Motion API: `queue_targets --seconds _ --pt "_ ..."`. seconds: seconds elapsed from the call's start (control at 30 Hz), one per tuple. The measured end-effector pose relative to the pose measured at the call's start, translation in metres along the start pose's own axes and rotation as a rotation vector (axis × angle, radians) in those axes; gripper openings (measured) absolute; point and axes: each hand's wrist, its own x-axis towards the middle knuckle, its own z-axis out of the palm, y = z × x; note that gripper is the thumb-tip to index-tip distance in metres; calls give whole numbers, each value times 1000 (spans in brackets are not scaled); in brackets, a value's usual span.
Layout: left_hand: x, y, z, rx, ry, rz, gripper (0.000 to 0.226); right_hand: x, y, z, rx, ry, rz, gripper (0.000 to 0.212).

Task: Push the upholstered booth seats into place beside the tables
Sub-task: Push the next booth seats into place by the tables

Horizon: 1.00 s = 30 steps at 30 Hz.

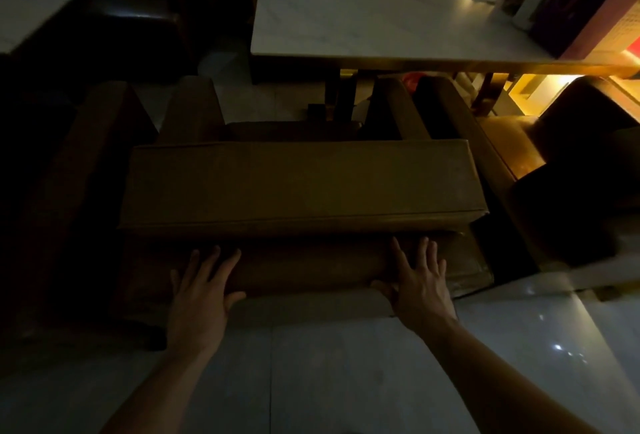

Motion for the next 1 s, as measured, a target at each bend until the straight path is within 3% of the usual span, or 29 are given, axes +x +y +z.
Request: queue_targets --seconds 0.23,0.37,0.57,0.83,1.0 --pt "6 11 -30 63 -175 -79 71 3 -3 -39 -57 -165 -12 92" --pt "-11 35 -65 28 -200 -141 74 -14 -23 -57 3 -200 -96 91" --pt "-31 31 -108 19 -190 -100 81 -26 -71 -81 21 -300 -215 91" --pt "-72 -38 -169 -44 -141 -27 85 -90 -180 -98 26 -271 -213 93" --pt "-129 -150 -220 -73 -115 -38 85 -160 -291 -99 64 -258 -206 93"
